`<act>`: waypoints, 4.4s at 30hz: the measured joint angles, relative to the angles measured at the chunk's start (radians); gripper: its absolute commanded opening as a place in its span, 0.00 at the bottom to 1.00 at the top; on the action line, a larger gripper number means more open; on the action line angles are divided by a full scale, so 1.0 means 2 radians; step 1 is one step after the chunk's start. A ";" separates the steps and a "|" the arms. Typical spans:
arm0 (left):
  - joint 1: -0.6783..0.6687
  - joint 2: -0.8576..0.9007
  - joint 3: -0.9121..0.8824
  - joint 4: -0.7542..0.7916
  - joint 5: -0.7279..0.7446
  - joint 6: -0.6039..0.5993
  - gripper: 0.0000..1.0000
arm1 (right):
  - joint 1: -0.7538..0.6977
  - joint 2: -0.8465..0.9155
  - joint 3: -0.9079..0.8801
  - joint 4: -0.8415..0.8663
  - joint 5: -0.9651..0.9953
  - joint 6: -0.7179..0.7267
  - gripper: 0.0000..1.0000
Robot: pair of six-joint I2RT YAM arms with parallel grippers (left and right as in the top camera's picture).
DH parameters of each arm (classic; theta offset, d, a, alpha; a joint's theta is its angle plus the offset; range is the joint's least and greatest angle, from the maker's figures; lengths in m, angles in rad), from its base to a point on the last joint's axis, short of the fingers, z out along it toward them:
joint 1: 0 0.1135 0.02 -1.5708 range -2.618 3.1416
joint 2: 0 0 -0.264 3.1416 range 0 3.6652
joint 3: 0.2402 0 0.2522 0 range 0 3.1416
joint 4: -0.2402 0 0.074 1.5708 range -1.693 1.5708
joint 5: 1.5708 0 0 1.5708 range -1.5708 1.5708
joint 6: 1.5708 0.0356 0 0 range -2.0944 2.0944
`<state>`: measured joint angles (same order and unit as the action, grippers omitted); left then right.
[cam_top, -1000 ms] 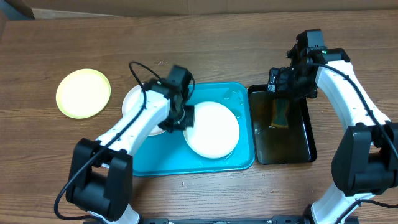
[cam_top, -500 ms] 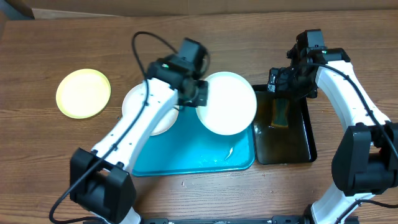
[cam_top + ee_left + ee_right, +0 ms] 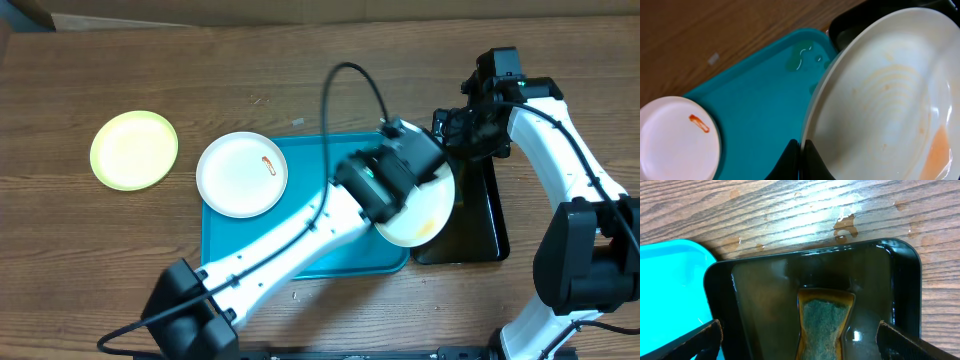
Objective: Clean dirty plates on tray and stack at the side
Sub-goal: 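Lift the white plate off the teal tray and swing it right with left gripper, then carry the white plate left and stack it on the yellow plate, then release the stacked plate and move the left gripper to the remaining white plate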
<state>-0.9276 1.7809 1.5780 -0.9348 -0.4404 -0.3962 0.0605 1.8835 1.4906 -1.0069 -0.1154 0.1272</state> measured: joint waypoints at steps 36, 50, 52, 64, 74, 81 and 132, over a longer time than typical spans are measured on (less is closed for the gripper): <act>-0.061 0.000 0.000 -0.001 -0.174 -0.068 0.04 | 0.000 0.000 0.000 0.001 0.001 0.002 1.00; -0.061 0.000 0.000 0.027 -0.171 -0.051 0.04 | -0.055 0.000 0.000 0.027 0.000 0.001 1.00; -0.061 0.000 0.000 0.046 -0.171 -0.032 0.04 | -0.083 0.000 0.000 0.033 0.000 0.002 1.00; -0.076 0.000 0.000 0.179 -0.245 0.152 0.04 | -0.176 0.000 0.000 0.034 0.002 0.002 1.00; -0.086 0.000 0.001 0.175 -0.257 0.165 0.04 | -0.177 0.000 0.000 0.034 0.002 0.002 1.00; 0.002 0.000 0.001 0.135 -0.066 0.067 0.04 | -0.177 0.000 0.000 0.034 0.001 0.002 1.00; 0.781 -0.002 -0.109 0.081 0.366 0.006 0.65 | -0.177 0.000 0.000 0.034 0.001 0.002 1.00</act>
<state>0.6338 1.7775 1.3602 -0.7727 0.2909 -0.3847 -0.2939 1.8835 1.4906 -0.9394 -0.1127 0.1303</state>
